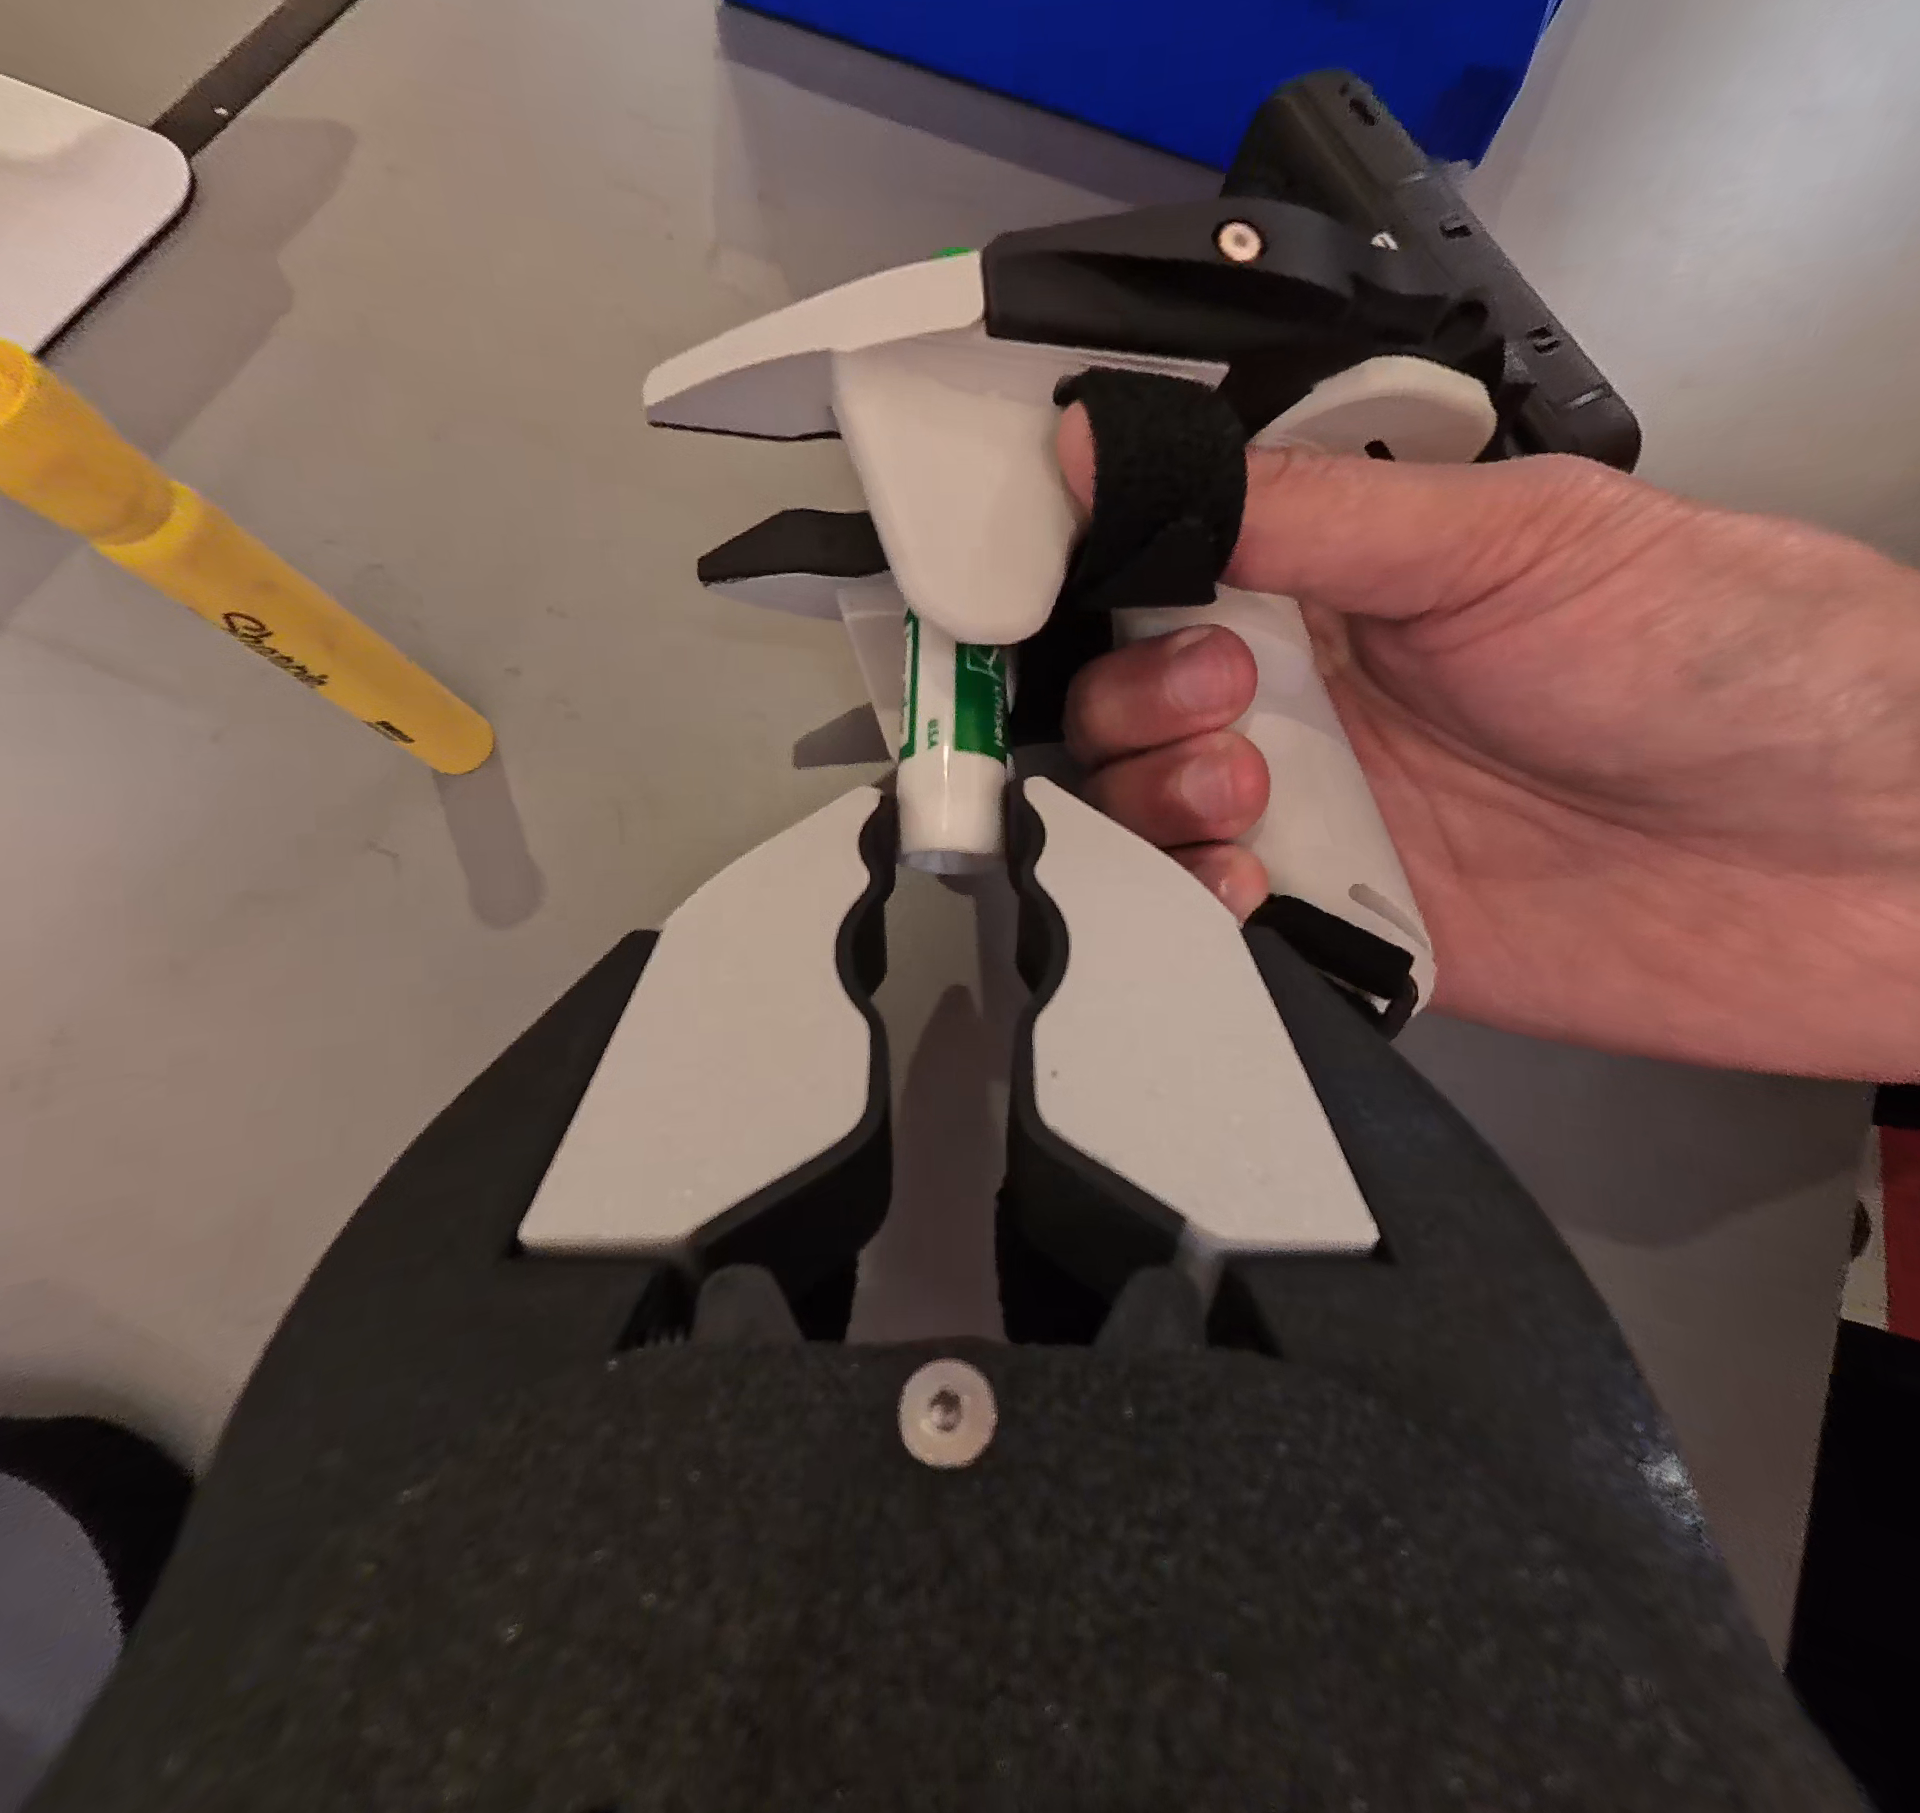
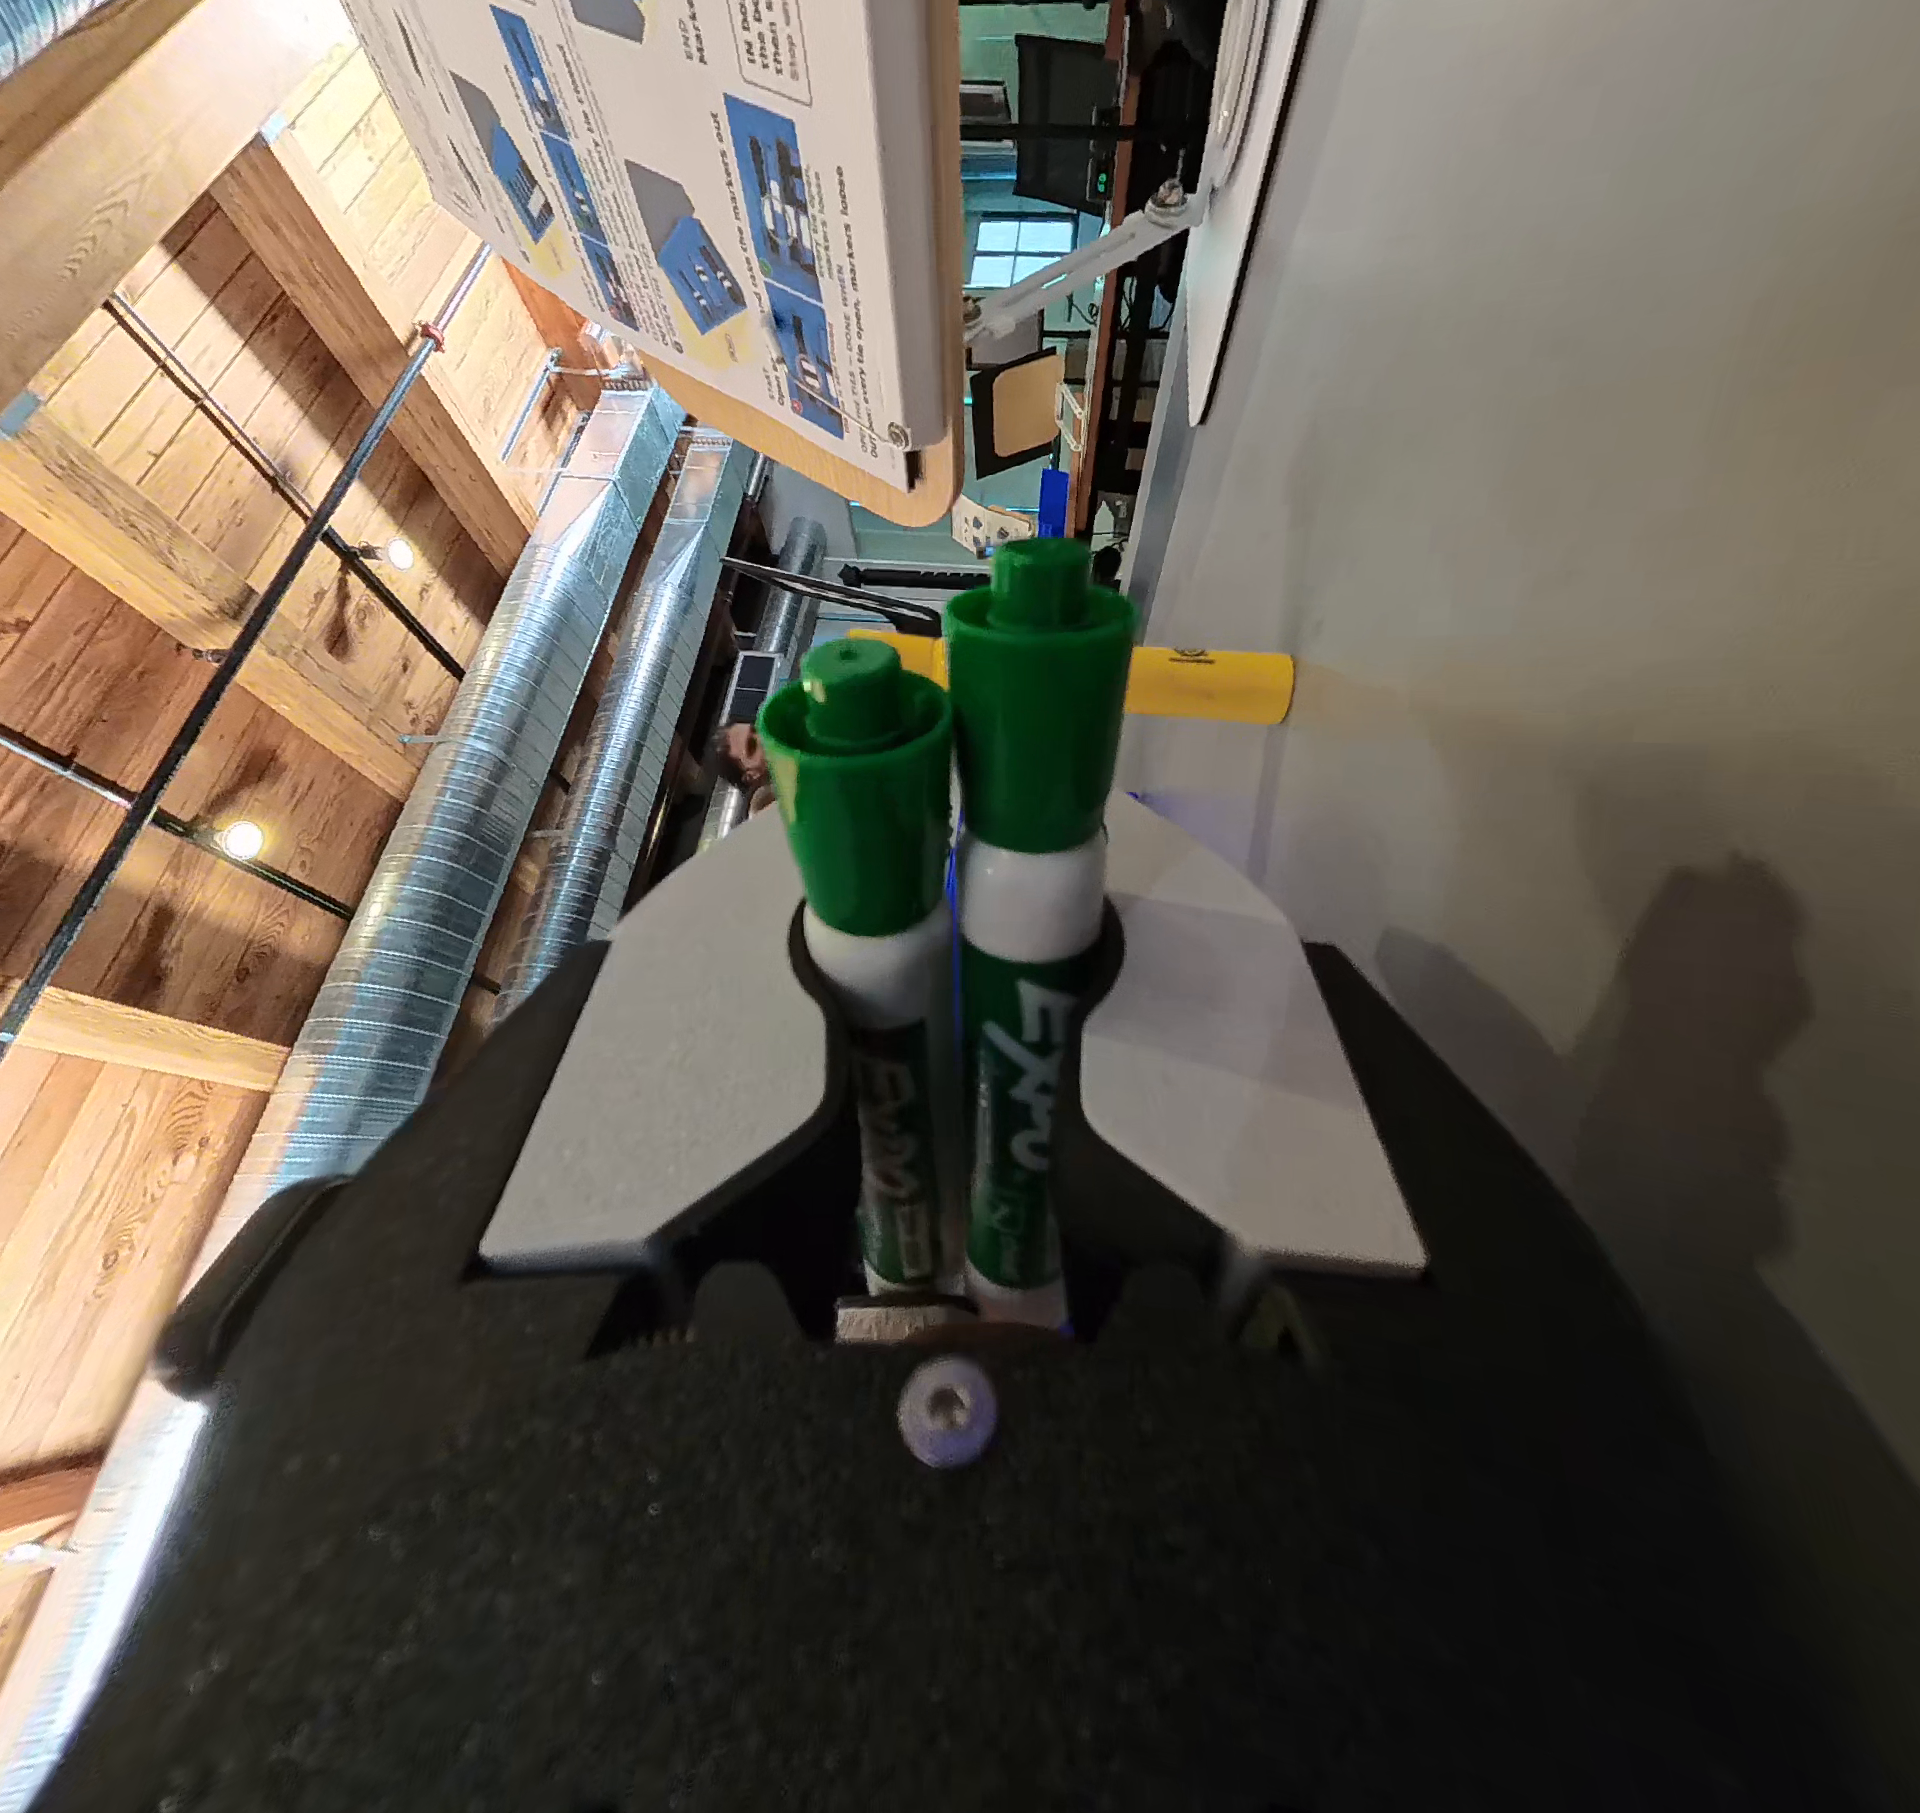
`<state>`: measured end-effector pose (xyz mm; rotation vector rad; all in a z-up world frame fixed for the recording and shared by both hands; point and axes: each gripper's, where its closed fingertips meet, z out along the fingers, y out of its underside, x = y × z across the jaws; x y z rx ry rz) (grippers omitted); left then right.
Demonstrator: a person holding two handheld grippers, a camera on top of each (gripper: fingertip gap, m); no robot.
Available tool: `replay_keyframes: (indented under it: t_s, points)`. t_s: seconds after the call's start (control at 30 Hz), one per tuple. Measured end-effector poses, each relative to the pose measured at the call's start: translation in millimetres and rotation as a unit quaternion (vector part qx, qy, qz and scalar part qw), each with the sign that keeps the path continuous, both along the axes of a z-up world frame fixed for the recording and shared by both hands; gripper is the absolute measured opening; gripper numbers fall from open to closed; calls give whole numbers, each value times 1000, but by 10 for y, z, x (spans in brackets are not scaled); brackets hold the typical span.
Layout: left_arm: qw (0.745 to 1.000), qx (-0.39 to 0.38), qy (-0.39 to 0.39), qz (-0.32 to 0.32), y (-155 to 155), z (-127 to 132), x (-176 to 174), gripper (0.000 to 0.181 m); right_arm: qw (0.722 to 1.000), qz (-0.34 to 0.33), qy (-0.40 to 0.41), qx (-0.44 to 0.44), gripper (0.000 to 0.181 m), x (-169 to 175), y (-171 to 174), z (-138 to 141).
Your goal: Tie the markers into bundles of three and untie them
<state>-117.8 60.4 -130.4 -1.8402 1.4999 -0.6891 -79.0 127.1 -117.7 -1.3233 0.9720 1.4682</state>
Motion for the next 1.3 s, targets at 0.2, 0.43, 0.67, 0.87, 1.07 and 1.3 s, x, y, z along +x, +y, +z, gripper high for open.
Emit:
replay_keyframes:
  t_s: [0.2, 0.43, 0.67, 0.87, 1.07, 1.3]
  points:
    - [1000, 9, -6, 6, 4, 24, -11, 20, 1000, 5, 13, -7, 41, -14, -8, -11]
    - [999, -19, -26, -4, -84, 67, -16, 22, 1000, 11, 28, 1, 40, -20, 17, 10]
    - [998, -50, -50, -1, -93, 127, -75, 27, 1000, 0, 24, 5, 40, 70, 47, 33]
    - [1000, -9, -21, 4, -60, 40, -44, 29, 999, -5, 42, 12, 40, 55, 41, 77]
    - [999, -21, -35, 6, -7, 26, 20, 34, 999, 2, 39, 7, 40, 25, 27, 75]
    - [999, -10, -40, 0, 53, 13, -5, 27, 999, 22, 31, 3, 41, -44, 13, 84]
